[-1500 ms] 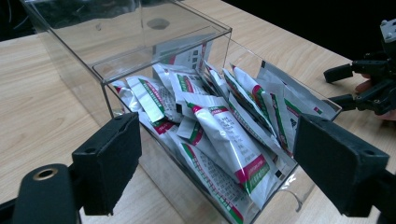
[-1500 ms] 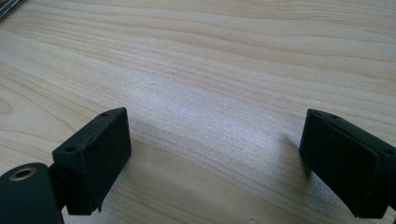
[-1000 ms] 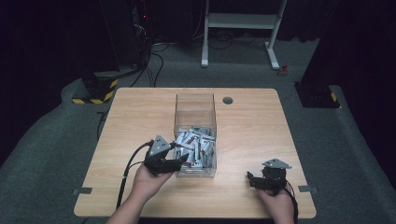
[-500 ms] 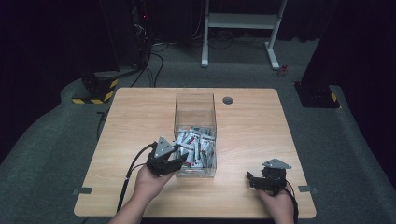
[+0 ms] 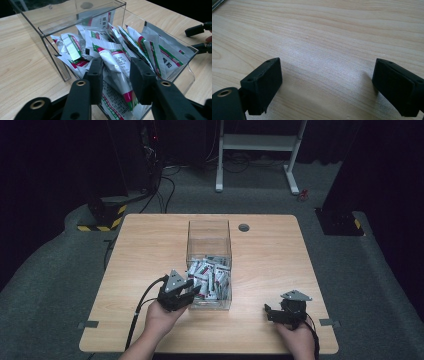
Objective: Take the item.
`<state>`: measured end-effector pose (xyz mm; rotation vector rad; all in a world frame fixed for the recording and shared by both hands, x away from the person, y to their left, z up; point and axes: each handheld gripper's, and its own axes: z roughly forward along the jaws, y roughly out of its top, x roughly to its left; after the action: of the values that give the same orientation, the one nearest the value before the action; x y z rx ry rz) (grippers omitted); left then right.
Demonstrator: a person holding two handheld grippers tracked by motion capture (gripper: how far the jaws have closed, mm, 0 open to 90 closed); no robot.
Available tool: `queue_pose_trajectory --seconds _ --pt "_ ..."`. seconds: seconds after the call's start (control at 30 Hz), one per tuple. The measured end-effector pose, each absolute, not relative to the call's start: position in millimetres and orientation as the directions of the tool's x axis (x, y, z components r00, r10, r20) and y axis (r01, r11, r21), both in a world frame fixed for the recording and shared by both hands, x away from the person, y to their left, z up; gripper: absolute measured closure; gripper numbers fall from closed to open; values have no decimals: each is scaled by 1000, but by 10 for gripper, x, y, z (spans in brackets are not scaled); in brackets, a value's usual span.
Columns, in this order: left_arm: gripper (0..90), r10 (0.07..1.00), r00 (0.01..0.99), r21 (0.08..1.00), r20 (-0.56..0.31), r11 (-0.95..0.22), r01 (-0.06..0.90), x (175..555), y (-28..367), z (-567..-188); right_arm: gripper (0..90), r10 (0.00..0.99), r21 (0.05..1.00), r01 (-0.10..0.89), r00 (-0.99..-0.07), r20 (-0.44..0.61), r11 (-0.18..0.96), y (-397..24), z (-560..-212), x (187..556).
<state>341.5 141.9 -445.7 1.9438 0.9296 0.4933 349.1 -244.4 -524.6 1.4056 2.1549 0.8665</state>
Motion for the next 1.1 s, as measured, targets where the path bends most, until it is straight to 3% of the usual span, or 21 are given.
queue_pose_trajectory --seconds 0.47,1.1 --pt "805 763 646 871 -30 -297 391 3370 1423 -4463 88 917 698 653 -398 -12 293 -2444 -5246 3492" --pt "849 782 622 899 -37 -246 363 3354 1506 -4372 88 917 698 653 -398 -12 293 -2444 -5246 3492"
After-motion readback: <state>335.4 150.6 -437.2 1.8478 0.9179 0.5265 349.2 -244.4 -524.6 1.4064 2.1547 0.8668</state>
